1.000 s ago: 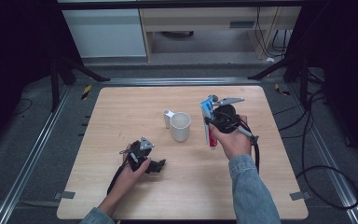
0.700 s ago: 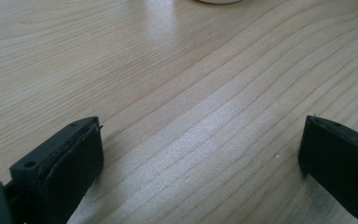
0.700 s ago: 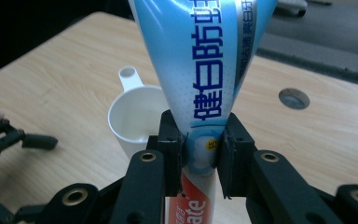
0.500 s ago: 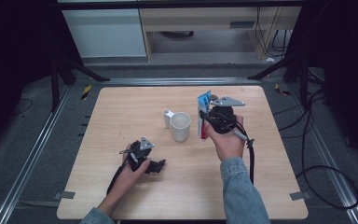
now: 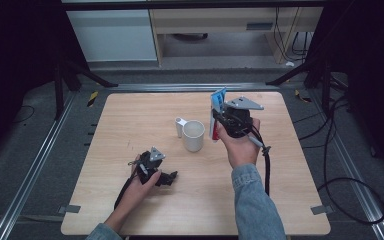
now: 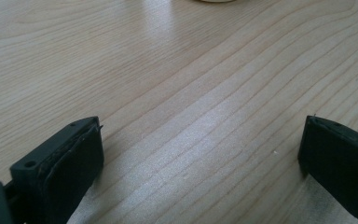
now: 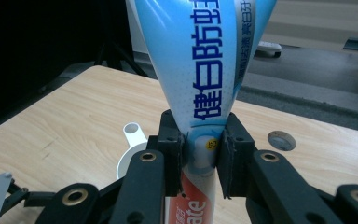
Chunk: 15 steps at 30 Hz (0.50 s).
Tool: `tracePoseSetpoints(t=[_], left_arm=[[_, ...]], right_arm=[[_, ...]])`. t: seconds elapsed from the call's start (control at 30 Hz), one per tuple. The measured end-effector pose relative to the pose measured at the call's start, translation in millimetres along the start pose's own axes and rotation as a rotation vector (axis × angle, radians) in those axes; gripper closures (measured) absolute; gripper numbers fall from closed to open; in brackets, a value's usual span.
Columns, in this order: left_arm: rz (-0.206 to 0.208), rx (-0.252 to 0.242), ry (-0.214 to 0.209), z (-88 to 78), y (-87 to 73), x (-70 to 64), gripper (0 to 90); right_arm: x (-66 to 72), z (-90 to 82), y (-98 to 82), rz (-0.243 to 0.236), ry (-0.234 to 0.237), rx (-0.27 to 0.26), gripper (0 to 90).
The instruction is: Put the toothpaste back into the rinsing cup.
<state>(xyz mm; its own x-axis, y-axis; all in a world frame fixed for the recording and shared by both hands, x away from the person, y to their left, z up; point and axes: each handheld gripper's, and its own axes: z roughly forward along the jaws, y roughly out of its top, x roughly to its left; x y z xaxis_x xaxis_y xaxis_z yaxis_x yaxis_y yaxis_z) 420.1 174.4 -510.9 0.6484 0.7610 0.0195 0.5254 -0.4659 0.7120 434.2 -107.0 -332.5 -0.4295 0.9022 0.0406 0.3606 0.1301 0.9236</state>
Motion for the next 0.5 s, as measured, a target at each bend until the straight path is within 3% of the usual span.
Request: tracePoseSetpoints(t=[0.33, 0.5], left_arm=[[-0.003, -0.002, 0.003, 0.6, 0.4, -0.2, 0.0], [0.0, 0.0, -0.003, -0.1, -0.1, -0.1, 0.0]], right_arm=[[5.0, 5.7, 17.3, -0.025, -0.006, -0.033, 73.5], [7.5, 9.1, 26.8, -0.014, -0.009, -0.06, 73.6]])
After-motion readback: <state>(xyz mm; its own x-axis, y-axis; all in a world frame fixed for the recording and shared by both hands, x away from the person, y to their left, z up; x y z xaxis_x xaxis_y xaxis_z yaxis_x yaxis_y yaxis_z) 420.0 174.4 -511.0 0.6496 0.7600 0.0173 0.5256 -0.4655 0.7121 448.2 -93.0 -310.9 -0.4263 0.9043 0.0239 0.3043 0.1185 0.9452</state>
